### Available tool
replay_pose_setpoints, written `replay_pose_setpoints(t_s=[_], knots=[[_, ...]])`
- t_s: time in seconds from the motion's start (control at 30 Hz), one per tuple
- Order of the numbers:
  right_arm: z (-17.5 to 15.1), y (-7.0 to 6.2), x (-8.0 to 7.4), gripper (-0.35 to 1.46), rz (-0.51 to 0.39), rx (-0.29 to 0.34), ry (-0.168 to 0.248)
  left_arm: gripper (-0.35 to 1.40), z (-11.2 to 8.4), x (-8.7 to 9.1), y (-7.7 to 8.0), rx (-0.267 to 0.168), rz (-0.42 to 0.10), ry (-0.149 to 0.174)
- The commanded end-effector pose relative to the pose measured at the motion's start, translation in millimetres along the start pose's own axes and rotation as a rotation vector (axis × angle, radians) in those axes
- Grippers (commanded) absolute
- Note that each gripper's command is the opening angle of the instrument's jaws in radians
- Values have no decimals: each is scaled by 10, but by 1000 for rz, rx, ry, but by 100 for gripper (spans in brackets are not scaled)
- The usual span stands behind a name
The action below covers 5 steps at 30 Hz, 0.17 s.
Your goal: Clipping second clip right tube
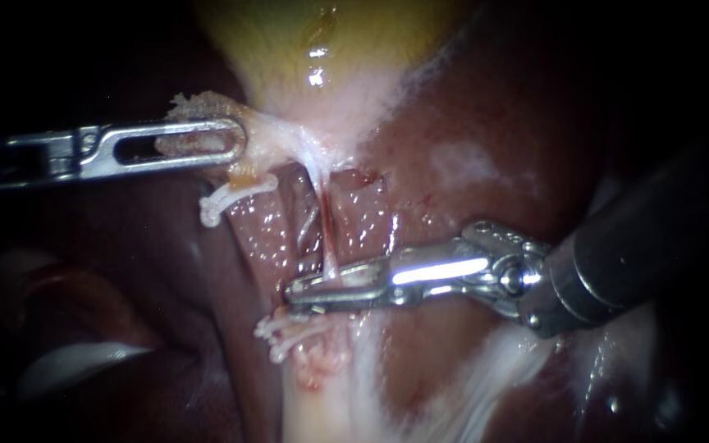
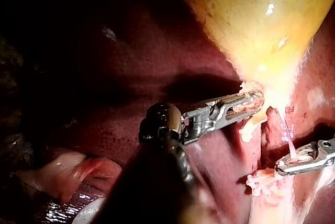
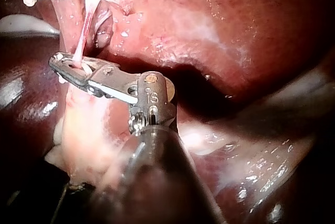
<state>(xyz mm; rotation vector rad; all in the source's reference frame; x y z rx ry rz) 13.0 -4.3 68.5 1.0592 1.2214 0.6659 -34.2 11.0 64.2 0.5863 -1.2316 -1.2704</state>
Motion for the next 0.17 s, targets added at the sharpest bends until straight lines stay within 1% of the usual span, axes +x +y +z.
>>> replay_pose_setpoints(t_s=[0.03, 0.17], knots=[[0, 0, 0, -35, 0, 0, 0, -35, 0, 0, 0, 0, 0, 0], [0, 0, 0, -35, 0, 0, 0, -35, 1, 0, 0, -1, 0, -1]])
